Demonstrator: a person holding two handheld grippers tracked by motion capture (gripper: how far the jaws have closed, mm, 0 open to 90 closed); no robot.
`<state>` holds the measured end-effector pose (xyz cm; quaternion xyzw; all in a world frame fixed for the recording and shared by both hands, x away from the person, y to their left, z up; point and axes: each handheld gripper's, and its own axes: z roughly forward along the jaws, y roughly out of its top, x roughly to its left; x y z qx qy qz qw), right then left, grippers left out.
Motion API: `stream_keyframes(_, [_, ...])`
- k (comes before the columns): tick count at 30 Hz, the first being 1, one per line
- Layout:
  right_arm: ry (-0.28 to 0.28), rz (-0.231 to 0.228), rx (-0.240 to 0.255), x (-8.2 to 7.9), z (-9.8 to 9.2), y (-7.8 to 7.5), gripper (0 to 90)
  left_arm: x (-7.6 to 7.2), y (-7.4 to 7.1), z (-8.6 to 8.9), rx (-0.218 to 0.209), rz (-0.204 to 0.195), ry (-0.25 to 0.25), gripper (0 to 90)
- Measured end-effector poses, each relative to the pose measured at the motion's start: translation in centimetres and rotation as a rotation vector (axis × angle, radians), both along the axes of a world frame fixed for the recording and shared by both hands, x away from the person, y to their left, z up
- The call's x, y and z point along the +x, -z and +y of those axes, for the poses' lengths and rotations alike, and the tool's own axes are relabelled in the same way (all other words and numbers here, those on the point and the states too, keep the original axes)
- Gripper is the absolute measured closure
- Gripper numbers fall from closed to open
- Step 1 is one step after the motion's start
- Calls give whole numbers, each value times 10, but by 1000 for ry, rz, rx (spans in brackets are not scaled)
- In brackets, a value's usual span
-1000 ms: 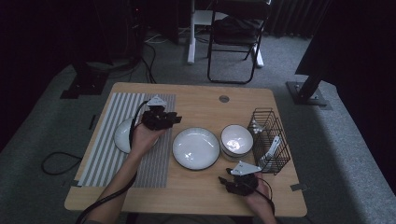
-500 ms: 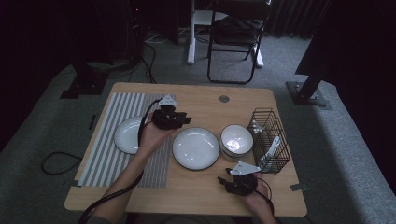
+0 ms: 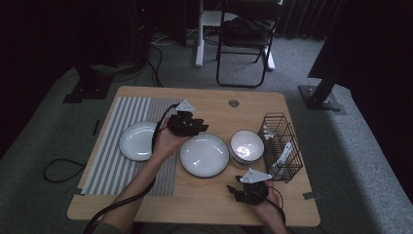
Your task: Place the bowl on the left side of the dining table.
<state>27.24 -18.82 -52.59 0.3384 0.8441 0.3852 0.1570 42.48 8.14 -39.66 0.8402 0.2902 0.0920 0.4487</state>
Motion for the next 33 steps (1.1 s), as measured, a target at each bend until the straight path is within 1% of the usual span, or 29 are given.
stream_keyframes(3, [-2,2,1,0,0,0,461,0,0,-9,0,0,16,655])
stream_keyframes(5, [-3,2,1,0,0,0,459,0,0,-10,-1,1,21,655])
stream_keyframes(9, [-5,4,0,-1,1,0,448,0,0,-20,-4,4,42,656])
stream_keyframes(10, [-5,4,0,-1,1,0,446,0,0,-20,-4,4,42,656])
stream_keyframes(12, [-6,4,0,-1,1,0,445,1,-1,-26,-1,4,54,656])
stream_keyframes(15, [-6,5,0,-1,1,0,444,1,-1,-31,-1,3,63,656])
stream_keyframes(19, [-7,4,-1,-1,2,0,443,2,-3,-41,-4,8,87,656])
stream_keyframes(24, [-5,5,1,-2,2,0,442,3,-6,-47,0,2,103,657])
stream_keyframes(27, [-6,5,0,-2,2,0,441,3,-9,-54,1,0,118,657])
stream_keyframes(28, [-6,5,0,-2,2,0,441,3,-9,-54,1,0,118,657])
stream_keyframes(33, [-7,6,0,-2,2,0,440,3,-8,-65,11,5,135,657])
